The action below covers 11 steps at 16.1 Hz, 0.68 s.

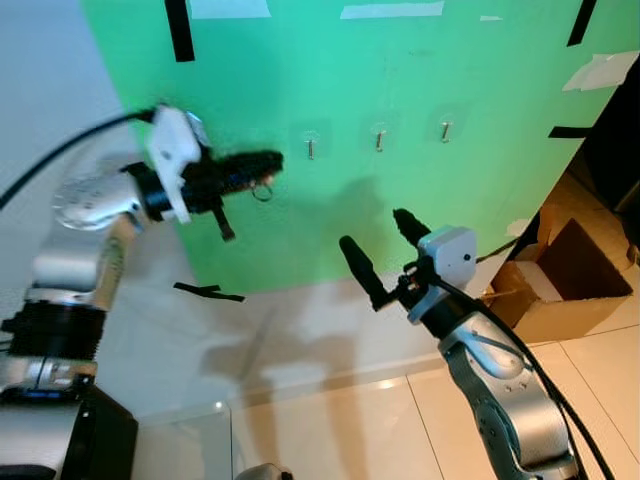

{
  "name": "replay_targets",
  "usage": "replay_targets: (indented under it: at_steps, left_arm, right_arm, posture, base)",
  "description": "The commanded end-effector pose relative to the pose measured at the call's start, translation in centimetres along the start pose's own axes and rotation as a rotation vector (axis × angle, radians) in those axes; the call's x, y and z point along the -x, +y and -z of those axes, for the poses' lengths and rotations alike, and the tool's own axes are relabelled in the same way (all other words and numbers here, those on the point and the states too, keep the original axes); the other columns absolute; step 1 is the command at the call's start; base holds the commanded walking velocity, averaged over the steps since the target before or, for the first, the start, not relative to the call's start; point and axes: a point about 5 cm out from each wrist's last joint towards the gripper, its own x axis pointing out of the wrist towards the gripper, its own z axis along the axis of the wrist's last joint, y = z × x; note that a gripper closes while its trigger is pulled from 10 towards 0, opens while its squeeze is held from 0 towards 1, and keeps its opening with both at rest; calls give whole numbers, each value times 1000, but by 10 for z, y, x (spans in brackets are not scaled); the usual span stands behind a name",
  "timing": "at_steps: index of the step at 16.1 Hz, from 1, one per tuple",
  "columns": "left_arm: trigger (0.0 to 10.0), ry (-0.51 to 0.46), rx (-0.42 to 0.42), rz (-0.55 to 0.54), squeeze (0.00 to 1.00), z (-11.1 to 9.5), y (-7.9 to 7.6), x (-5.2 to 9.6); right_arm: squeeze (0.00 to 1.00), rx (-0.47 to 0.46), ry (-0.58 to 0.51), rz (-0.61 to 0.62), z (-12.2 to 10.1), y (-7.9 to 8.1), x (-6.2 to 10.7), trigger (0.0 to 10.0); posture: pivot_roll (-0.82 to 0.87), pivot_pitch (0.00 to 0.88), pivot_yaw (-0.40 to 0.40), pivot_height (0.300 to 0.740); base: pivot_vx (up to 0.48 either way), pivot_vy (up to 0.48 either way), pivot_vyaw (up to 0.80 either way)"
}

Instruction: Hang keys on a hook

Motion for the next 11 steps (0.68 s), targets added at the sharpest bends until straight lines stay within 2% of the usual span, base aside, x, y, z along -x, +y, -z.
replay_targets:
  at_steps: [1,2,3,4,6,8,11]
  left_arm:
    - [10000,15,-82,3,0,-5,5,-1]
    - [10000,25,-138,-14,0,-5,9,-1]
    - [10000,23,-140,-24,0,-5,10,-1]
    - [10000,45,-190,-53,0,-5,16,3]
    - [10000,75,-233,-48,0,-3,17,7]
    - [10000,116,-275,-28,0,5,15,13]
    - [10000,121,-292,-39,0,5,17,15]
  right_arm:
    - [0,21,0,-14,-1,1,-1,10000]
    - [0,29,3,-15,0,1,0,10000]
    - [0,30,4,-16,0,1,0,10000]
    - [0,37,2,-16,0,1,-1,10000]
    - [0,40,0,-16,1,2,-2,10000]
    - [0,44,-3,-21,1,3,-3,10000]
    - [0,48,-7,-27,1,4,-4,10000]
  posture:
    - [-39,0,53,740]
    - [-40,0,54,740]
    - [-39,0,55,740]
    - [-35,0,58,740]
    - [-29,0,56,740]
    - [-24,0,54,740]
    - [-18,0,51,740]
  base:
    - [0,0,0]
    - [0,0,0]
    - [0,0,0]
    - [0,0,0]
    - [0,0,0]
    - [0,0,0]
    - [0,0,0]
